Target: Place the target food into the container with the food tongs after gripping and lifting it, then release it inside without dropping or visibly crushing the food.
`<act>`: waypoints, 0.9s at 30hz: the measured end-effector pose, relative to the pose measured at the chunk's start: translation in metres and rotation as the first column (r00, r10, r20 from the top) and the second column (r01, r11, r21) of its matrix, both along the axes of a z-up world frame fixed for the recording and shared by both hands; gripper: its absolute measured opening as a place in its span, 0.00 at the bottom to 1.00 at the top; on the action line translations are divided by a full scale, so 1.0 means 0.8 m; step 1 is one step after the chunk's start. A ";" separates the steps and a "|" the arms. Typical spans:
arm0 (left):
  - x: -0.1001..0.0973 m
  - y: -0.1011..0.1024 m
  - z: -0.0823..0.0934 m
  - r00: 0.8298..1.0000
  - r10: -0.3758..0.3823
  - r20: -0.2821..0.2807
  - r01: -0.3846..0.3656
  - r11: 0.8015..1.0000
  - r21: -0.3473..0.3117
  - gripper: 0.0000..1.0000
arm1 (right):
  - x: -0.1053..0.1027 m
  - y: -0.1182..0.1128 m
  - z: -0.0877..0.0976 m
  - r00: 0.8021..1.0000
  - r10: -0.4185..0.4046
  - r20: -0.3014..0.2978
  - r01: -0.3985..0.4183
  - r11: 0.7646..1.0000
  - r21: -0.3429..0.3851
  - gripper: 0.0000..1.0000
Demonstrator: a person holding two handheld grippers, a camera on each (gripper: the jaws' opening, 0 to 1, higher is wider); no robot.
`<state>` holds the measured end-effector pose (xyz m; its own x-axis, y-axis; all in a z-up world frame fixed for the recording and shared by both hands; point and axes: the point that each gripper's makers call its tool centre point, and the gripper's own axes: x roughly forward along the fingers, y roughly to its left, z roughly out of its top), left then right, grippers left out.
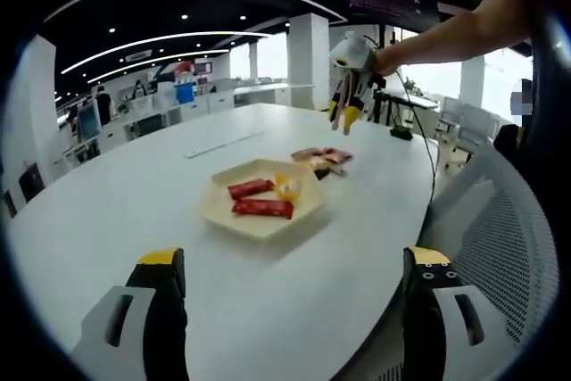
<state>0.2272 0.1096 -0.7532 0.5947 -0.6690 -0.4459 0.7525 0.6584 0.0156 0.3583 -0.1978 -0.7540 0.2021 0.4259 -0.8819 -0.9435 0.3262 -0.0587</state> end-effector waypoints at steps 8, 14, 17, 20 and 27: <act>-0.001 -0.001 -0.001 1.000 -0.002 -0.003 0.002 1.000 0.002 0.99 | 0.002 0.001 -0.004 1.000 0.018 0.014 -0.018 1.000 -0.005 0.27; -0.001 0.000 -0.001 1.000 -0.001 -0.006 0.001 1.000 0.001 0.98 | 0.002 0.002 -0.011 0.999 0.031 0.019 -0.031 1.000 -0.005 0.27; 0.000 0.000 -0.002 1.000 -0.001 -0.007 0.001 1.000 -0.001 0.98 | 0.001 0.004 -0.014 0.999 0.033 0.015 -0.033 0.999 -0.002 0.27; -0.001 -0.001 -0.002 1.000 -0.003 -0.010 0.003 1.000 0.000 0.98 | 0.000 0.006 -0.018 0.999 0.035 0.011 -0.035 0.999 0.001 0.27; -0.001 0.000 -0.003 1.000 -0.003 -0.012 0.003 1.000 0.003 0.98 | -0.002 0.005 -0.029 0.999 0.033 0.010 -0.033 0.999 0.008 0.27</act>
